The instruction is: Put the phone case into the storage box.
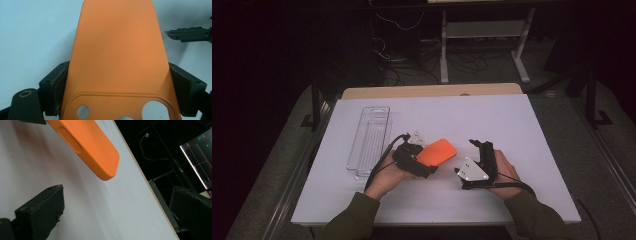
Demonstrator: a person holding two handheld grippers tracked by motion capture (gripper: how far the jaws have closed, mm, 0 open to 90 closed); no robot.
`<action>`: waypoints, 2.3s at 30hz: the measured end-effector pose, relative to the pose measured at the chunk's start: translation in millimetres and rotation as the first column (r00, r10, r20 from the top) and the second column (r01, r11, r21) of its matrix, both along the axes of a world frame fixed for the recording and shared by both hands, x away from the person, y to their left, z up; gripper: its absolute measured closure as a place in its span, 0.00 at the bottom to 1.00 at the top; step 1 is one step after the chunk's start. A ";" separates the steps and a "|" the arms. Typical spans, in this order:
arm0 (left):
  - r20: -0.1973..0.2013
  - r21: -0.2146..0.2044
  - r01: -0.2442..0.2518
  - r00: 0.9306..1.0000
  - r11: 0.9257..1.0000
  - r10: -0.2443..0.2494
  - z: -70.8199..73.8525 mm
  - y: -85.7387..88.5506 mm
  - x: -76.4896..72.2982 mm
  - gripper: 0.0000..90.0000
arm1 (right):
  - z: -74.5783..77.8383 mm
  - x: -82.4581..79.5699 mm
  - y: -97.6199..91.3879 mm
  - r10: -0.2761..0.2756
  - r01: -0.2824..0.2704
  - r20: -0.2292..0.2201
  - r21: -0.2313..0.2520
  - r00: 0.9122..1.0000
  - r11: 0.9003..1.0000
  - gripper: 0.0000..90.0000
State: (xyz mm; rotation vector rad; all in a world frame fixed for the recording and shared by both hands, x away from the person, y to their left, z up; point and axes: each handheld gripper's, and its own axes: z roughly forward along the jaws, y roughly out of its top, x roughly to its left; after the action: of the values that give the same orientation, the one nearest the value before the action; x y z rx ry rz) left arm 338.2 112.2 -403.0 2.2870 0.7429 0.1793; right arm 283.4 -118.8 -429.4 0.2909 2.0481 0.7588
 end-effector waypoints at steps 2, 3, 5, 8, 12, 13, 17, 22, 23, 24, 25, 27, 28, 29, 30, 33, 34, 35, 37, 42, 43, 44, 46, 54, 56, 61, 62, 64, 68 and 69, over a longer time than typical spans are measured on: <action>0.000 -0.002 0.000 1.000 1.000 0.000 -0.1 -0.1 -0.1 0.17 | -0.1 -0.5 0.4 -0.001 0.001 0.012 -0.008 1.000 1.000 0.00; 0.000 -0.002 0.000 1.000 1.000 0.000 -0.1 -0.1 -0.1 0.17 | -0.3 -0.9 0.7 -0.001 0.001 0.018 -0.011 1.000 1.000 0.00; 0.001 -0.002 0.001 1.000 1.000 -0.001 0.1 0.1 -0.1 0.17 | -0.3 -1.6 1.1 -0.003 0.003 0.023 -0.011 1.000 1.000 0.00; 0.002 -0.001 0.001 1.000 1.000 -0.001 0.3 0.3 -0.1 0.17 | -0.2 -1.9 1.2 0.002 0.000 0.046 -0.030 0.999 1.000 0.00; 0.002 0.004 0.004 1.000 1.000 -0.004 1.0 0.9 0.2 0.17 | -1.3 -2.6 2.0 0.001 0.003 0.075 -0.053 0.997 0.999 0.00; 0.002 0.004 0.004 1.000 1.000 -0.004 1.0 0.9 0.2 0.17 | -1.2 -3.0 2.3 0.001 0.004 0.084 -0.057 0.996 0.998 0.00; -0.004 -0.003 0.001 1.000 1.000 -0.001 0.6 0.5 -0.3 0.17 | -0.4 -3.5 2.2 0.015 -0.006 0.099 -0.090 0.995 0.996 0.00; -0.004 -0.003 0.000 1.000 1.000 0.000 0.8 0.5 -0.4 0.17 | -0.2 -3.4 2.1 0.044 -0.024 0.140 -0.143 0.989 0.989 0.00; -0.003 -0.003 0.000 1.000 1.000 0.000 0.7 0.5 -0.4 0.17 | -0.5 -4.0 2.6 0.042 -0.022 0.140 -0.142 0.989 0.990 0.00; -0.003 -0.003 -0.001 1.000 1.000 0.001 0.7 0.5 -0.4 0.17 | -0.4 -4.1 2.7 0.044 -0.022 0.147 -0.147 0.988 0.989 0.00; -0.004 -0.003 -0.002 1.000 1.000 0.002 0.7 0.5 -0.4 0.17 | -0.3 -4.0 2.8 0.050 -0.026 0.152 -0.154 0.987 0.988 0.00; -0.002 0.000 0.001 1.000 1.000 -0.001 0.8 0.6 -0.3 0.17 | -0.5 -4.8 3.4 0.053 -0.027 0.161 -0.165 0.986 0.986 0.00; -0.001 0.010 0.008 1.000 1.000 -0.008 1.1 1.0 0.0 0.17 | -0.9 -6.2 4.2 0.045 -0.020 0.155 -0.157 0.987 0.987 0.00; -0.001 0.014 0.011 1.000 1.000 -0.011 1.2 1.2 0.0 0.17 | -1.3 -6.5 4.8 0.051 -0.023 0.163 -0.168 0.985 0.985 0.00; 0.001 0.013 0.009 1.000 1.000 -0.010 1.1 1.1 -0.1 0.17 | -1.3 -6.7 5.0 0.055 -0.025 0.167 -0.172 0.984 0.985 0.00; 0.003 0.012 0.009 1.000 1.000 -0.009 0.8 0.9 -0.3 0.17 | -1.9 -6.4 5.7 0.076 -0.032 0.202 -0.210 0.976 0.977 0.00; 0.002 0.019 0.015 1.000 1.000 -0.015 1.1 1.3 0.0 0.17 | -2.9 -7.5 6.2 0.072 -0.027 0.206 -0.212 0.976 0.977 0.00; 0.002 0.017 0.014 1.000 1.000 -0.014 1.0 1.2 0.0 0.17 | -3.5 -7.7 6.5 0.073 -0.025 0.215 -0.218 0.974 0.976 0.00; 0.002 0.017 0.012 1.000 1.000 -0.012 1.1 1.1 -0.1 0.17 | -4.0 -7.8 7.1 0.081 -0.028 0.224 -0.229 0.971 0.973 0.00; -0.003 -0.012 -0.011 1.000 1.000 0.010 0.1 -0.8 -1.4 0.17 | -4.8 -8.8 8.2 0.097 -0.028 0.258 -0.260 0.961 0.965 0.00; -0.002 -0.015 -0.009 1.000 1.000 0.009 -0.2 -0.8 -1.3 0.17 | -4.8 -8.9 8.4 0.101 -0.031 0.258 -0.263 0.961 0.964 0.00; -0.005 -0.016 -0.009 1.000 1.000 0.009 0.0 -0.9 -1.5 0.17 | -5.3 -9.2 8.9 0.105 -0.028 0.274 -0.269 0.956 0.963 0.00; -0.003 -0.016 -0.009 1.000 1.000 0.009 0.2 -0.8 -1.5 0.17 | -7.4 -11.3 9.3 0.088 -0.018 0.259 -0.261 0.962 0.965 0.00; -0.001 0.023 0.029 1.000 0.999 -0.029 2.9 1.0 -0.3 0.17 | -6.6 -13.2 12.5 0.128 -0.026 0.329 -0.299 0.936 0.954 0.00; -0.003 0.030 0.035 0.999 0.999 -0.035 3.5 0.8 -0.7 0.17 | -7.2 -14.2 14.0 0.134 -0.033 0.320 -0.303 0.938 0.953 0.00; 0.007 0.020 0.043 0.999 0.999 -0.043 3.6 -1.5 -2.2 0.17 | -7.8 -15.5 16.0 0.154 -0.040 0.340 -0.320 0.928 0.947 0.00; 0.002 0.018 0.045 0.999 0.999 -0.045 3.8 -2.1 -2.8 0.17 | -8.2 -15.8 16.5 0.156 -0.041 0.342 -0.319 0.927 0.947 0.00; 0.009 0.020 0.057 0.998 0.998 -0.057 4.1 -2.9 -3.1 0.17 | -8.6 -16.4 17.6 0.162 -0.043 0.353 -0.322 0.922 0.946 0.00; 0.010 0.016 0.065 0.998 0.998 -0.065 4.5 -4.7 -4.7 0.17 | -9.0 -17.9 19.0 0.166 -0.040 0.369 -0.326 0.915 0.945 0.00; 0.004 0.011 0.066 0.998 0.998 -0.067 4.2 -5.2 -5.1 0.17 | -8.9 -18.1 19.2 0.167 -0.041 0.369 -0.325 0.914 0.945 0.00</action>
State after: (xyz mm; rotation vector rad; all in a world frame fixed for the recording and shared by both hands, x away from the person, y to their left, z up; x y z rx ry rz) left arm 333.1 107.0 -398.7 2.3175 0.6638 0.1584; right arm 265.3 -99.6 -438.4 -0.1473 1.7699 0.4957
